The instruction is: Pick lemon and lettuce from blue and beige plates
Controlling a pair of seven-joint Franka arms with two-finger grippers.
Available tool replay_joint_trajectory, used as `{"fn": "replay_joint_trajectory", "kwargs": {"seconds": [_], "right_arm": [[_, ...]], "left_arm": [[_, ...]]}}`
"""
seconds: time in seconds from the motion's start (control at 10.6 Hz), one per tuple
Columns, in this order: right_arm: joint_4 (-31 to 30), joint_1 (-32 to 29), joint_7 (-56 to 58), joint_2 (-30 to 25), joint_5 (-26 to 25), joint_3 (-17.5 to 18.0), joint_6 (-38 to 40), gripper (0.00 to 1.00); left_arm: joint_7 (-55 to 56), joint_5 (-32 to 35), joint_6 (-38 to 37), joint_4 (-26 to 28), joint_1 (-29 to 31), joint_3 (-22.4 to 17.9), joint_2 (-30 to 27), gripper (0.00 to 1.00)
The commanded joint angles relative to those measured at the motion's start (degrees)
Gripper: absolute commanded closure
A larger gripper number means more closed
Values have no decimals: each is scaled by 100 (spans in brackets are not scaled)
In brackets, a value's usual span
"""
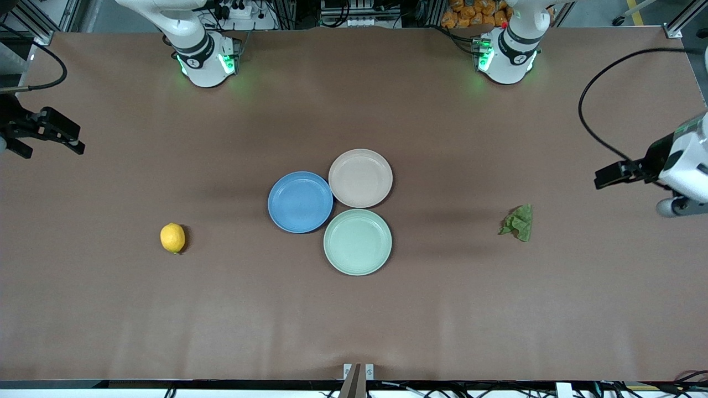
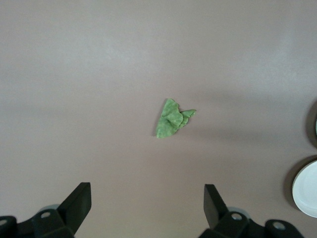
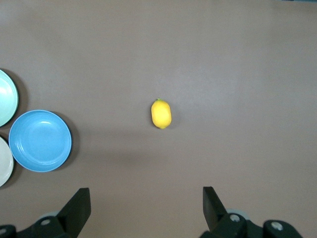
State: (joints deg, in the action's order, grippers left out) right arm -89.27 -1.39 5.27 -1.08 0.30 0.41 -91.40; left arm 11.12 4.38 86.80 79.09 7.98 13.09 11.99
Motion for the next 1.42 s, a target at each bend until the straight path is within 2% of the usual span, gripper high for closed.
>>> {"fn": "replay_joint_trajectory", "kwargs": {"seconds": [0.0, 0.19, 1.14, 1.33], "right_arm": [[226, 25, -35, 47, 84, -50, 219, 0], [226, 86, -35, 47, 58, -76, 289, 0], [323, 86, -18, 55, 23, -33, 553, 0], [331, 95, -18, 47, -126, -6, 527, 0]], "left_arm": [[-40, -59, -111, 45, -261, -393, -293, 0], [-40, -315, -102, 54, -297, -562, -276, 0], [-13, -324, -119, 63, -394, -562, -417, 0], [-22, -324, -119, 63, -394, -562, -417, 0]]}}
